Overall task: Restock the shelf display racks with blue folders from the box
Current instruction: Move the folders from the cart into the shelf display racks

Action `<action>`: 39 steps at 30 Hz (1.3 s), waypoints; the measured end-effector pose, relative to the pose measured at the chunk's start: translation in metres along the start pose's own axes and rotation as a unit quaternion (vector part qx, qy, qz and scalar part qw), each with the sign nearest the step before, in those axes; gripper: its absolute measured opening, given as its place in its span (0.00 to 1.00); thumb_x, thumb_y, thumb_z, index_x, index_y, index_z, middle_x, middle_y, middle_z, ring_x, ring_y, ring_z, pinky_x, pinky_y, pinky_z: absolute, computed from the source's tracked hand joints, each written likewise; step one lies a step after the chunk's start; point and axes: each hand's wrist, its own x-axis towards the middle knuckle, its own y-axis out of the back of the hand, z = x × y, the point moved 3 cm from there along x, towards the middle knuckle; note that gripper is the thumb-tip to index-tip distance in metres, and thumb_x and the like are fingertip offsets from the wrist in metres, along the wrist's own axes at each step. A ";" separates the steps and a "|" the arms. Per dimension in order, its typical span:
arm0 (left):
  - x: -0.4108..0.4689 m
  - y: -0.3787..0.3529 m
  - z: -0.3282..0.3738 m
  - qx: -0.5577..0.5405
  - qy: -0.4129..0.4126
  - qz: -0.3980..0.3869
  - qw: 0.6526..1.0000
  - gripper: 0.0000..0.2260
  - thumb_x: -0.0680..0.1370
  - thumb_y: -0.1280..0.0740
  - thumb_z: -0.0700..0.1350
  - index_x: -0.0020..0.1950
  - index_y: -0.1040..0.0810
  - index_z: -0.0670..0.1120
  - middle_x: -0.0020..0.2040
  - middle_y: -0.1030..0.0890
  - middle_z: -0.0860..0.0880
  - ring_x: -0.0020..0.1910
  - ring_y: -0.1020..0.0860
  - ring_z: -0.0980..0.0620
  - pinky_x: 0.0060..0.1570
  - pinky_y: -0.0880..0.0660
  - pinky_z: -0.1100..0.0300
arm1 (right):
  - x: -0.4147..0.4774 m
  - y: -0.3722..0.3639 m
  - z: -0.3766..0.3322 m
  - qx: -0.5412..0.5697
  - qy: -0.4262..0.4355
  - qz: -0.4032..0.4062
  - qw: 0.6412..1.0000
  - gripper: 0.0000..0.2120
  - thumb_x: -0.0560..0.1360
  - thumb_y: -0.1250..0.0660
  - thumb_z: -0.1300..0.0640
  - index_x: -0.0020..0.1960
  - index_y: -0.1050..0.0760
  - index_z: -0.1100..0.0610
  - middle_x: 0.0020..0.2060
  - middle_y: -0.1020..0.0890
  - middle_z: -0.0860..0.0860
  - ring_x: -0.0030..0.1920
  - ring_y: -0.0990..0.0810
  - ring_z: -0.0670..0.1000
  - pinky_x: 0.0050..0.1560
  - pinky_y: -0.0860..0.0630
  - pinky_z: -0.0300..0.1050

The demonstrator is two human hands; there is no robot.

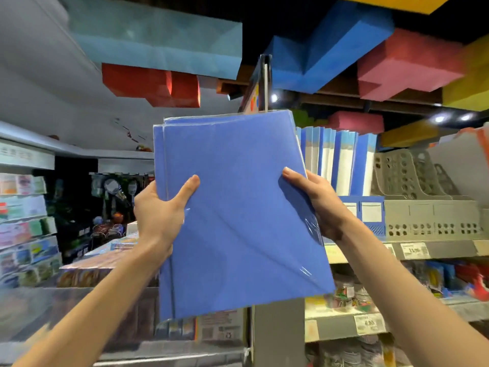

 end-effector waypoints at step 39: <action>-0.032 -0.269 0.021 0.125 -0.118 0.088 0.981 0.10 0.68 0.19 0.51 0.44 0.16 0.49 0.44 0.14 0.51 0.43 0.15 0.49 0.48 0.17 0.46 | 0.127 0.283 -0.017 0.135 0.020 -0.093 0.986 0.18 0.82 0.38 0.47 0.64 0.20 0.56 0.61 0.18 0.57 0.61 0.19 0.58 0.54 0.20 0.51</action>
